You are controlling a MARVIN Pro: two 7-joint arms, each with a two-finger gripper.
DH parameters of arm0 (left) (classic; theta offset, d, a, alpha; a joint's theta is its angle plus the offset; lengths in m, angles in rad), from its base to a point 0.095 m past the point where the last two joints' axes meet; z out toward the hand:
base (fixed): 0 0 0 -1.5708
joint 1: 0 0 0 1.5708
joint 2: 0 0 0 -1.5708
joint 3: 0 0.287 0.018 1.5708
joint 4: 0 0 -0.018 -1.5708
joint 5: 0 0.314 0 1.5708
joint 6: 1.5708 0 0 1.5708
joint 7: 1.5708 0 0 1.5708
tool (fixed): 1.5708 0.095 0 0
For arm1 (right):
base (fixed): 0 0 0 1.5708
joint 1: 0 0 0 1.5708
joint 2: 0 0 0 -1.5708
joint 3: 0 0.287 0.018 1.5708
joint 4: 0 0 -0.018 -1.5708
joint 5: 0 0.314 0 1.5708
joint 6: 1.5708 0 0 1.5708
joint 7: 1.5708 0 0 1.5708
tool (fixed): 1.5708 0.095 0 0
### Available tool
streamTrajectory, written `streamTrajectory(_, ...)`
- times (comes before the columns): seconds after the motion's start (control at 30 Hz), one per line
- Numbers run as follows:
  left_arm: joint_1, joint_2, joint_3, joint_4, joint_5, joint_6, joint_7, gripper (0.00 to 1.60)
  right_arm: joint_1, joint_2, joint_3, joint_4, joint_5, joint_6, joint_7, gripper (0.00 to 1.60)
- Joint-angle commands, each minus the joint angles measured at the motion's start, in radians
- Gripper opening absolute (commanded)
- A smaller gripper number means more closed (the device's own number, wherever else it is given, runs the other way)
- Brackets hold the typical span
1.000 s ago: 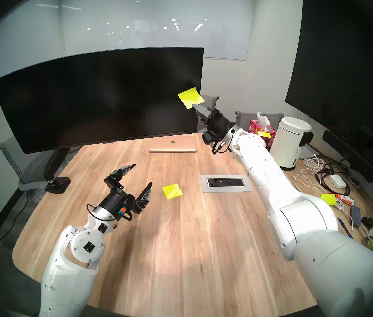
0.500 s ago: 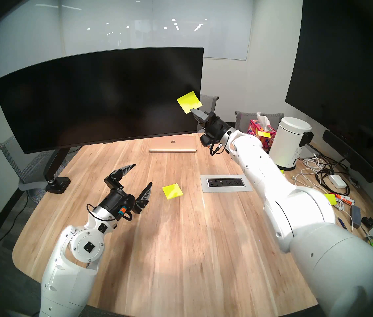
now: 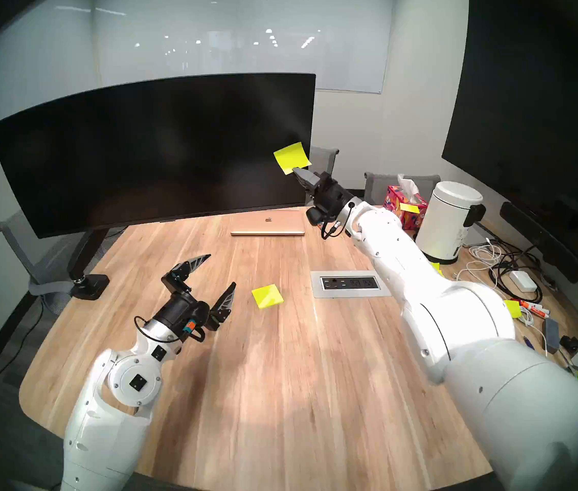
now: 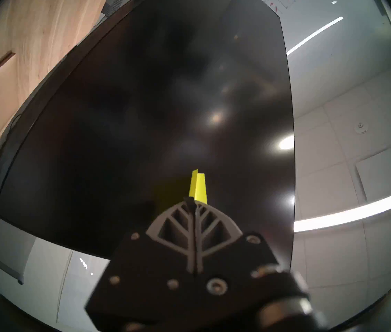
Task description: Peel one sticky note off the pad and stick it onto the monitor, then press it flat
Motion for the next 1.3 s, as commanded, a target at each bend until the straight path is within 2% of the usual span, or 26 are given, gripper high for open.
streamTrajectory(0.0, 0.000, -0.001, -0.002, -0.024, 0.002, -0.001, 0.005, 1.60, 0.038, -0.006, -0.001, -0.011, -0.001, 0.000, -0.028, 0.00)
streamTrajectory(1.27, 0.000, -0.001, -0.003, -0.024, 0.002, -0.001, 0.005, 1.60, 0.081, -0.042, -0.004, 0.090, -0.020, 0.010, -0.048, 0.00)
